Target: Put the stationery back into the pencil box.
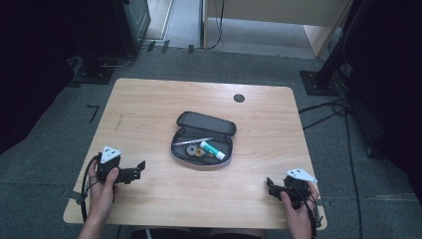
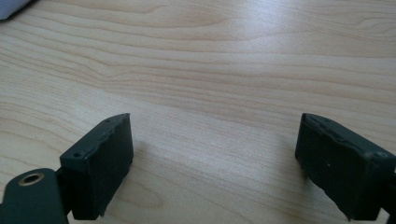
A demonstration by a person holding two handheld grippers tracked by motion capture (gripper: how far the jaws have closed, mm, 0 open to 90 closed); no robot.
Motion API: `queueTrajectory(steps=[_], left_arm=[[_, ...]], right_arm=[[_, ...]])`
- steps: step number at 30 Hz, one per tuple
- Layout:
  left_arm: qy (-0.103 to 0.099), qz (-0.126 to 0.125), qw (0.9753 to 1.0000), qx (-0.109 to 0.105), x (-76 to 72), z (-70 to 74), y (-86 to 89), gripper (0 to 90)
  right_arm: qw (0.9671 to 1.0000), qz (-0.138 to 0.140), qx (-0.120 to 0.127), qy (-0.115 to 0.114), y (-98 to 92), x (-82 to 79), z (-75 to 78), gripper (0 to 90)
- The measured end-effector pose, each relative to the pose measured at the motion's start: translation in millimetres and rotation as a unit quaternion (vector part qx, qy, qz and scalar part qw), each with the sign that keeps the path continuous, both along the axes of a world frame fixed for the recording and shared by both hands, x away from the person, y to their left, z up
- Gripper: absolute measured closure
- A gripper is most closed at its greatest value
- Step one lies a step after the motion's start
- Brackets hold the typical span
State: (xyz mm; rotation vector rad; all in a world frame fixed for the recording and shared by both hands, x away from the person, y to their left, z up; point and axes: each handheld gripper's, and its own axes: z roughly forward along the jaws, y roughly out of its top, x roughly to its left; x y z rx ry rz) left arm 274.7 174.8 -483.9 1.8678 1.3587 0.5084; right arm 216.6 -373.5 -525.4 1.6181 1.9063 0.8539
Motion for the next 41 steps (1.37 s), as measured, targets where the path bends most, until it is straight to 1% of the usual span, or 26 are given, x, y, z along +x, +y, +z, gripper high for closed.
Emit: queueTrajectory(steps=[3, 4, 6, 8, 9, 10, 12, 13, 14, 15, 17, 18, 19, 20, 22, 25, 30, 31, 34, 38, 41], left_arm=[[0.008, 0.013, 0.9999, 0.008, -4.1, -4.4, 4.8, 0.0], [0.015, 0.020, 0.9996, 0.015, -5.7, -5.9, 6.9, 0.0], [0.022, 0.030, 0.9991, 0.022, -8.1, -8.2, 10.2, 0.0], [0.025, 0.040, 0.9985, 0.029, -11.0, -10.1, 14.2, 0.0], [0.026, 0.048, 0.9979, 0.034, -13.0, -12.0, 16.7, 0.0], [0.026, 0.052, 0.9974, 0.042, -14.3, -13.7, 19.0, 0.0], [0.031, 0.058, 0.9967, 0.048, -16.4, -17.3, 22.8, 0.0], [0.034, 0.063, 0.9959, 0.056, -17.5, -19.0, 24.1, 0.0], [0.032, 0.072, 0.9943, 0.072, -19.2, -21.2, 25.1, 0.0], [0.031, 0.076, 0.9936, 0.078, -20.2, -22.5, 25.6, 0.0], [0.034, 0.078, 0.9929, 0.083, -22.6, -25.5, 27.5, 0.0], [0.035, 0.081, 0.9917, 0.094, -23.3, -28.1, 27.5, 0.0], [0.037, 0.083, 0.9911, 0.098, -23.5, -29.7, 27.3, 0.0], [0.041, 0.084, 0.9907, 0.099, -23.6, -31.7, 27.3, 0.0], [0.042, 0.083, 0.9919, 0.087, -24.2, -33.8, 28.0, 0.0], [0.032, 0.080, 0.9921, 0.091, -25.0, -34.7, 27.5, 0.0], [0.043, 0.077, 0.9932, 0.077, -24.3, -35.3, 28.8, 0.0], [0.043, 0.076, 0.9932, 0.076, -24.4, -35.3, 28.8, 0.0], [0.043, 0.084, 0.9927, 0.075, -25.8, -35.4, 27.8, 0.0], [0.044, 0.105, 0.9906, 0.075, -29.3, -35.5, 25.1, 0.0], [0.044, 0.107, 0.9906, 0.074, -31.2, -35.5, 25.0, 0.0]], right_arm=[[1.0000, -0.002, -0.001, 0.002, -0.1, 0.3, -0.1, 9.4], [1.0000, -0.003, 0.000, 0.003, -0.2, 0.4, -0.1, 9.0], [1.0000, -0.004, -0.001, 0.003, -0.2, 0.5, -0.2, 8.8], [1.0000, -0.006, 0.000, 0.003, -0.2, 0.7, -0.3, 8.0], [1.0000, -0.007, 0.000, 0.003, -0.2, 0.9, -0.3, 7.3], [1.0000, -0.008, 0.000, 0.005, -0.2, 1.1, -0.4, 6.1], [0.9999, -0.010, 0.000, 0.008, -0.2, 1.5, -0.5, 4.4], [0.9999, -0.010, 0.000, 0.009, -0.2, 1.7, -0.5, 4.1], [0.9999, -0.010, 0.000, 0.009, -0.2, 1.7, -0.6, 3.4], [0.9999, -0.012, -0.002, 0.012, -0.4, 2.1, -0.7, 1.8], [0.9997, -0.016, -0.003, 0.015, -0.6, 3.1, -1.0, 0.0], [0.9997, -0.017, -0.003, 0.016, -0.6, 3.1, -1.0, 0.0], [0.9997, -0.018, -0.003, 0.016, -0.5, 3.0, -1.0, 0.0], [0.9997, -0.018, -0.003, 0.016, -0.5, 3.0, -1.0, 0.0], [0.9997, -0.017, -0.003, 0.015, -0.7, 3.1, -1.0, 0.0], [0.9997, -0.017, -0.003, 0.015, -0.7, 3.1, -1.0, 0.0], [0.9997, -0.018, -0.003, 0.016, -0.5, 2.9, -1.0, 0.0], [0.9997, -0.018, -0.003, 0.016, -0.5, 2.9, -1.0, 0.0], [0.9997, -0.018, -0.003, 0.016, -0.5, 2.9, -1.0, 0.0], [0.9997, -0.019, -0.003, 0.016, -0.5, 3.0, -0.9, 0.0], [0.9997, -0.017, -0.003, 0.016, -0.6, 3.1, -1.0, 0.0]])
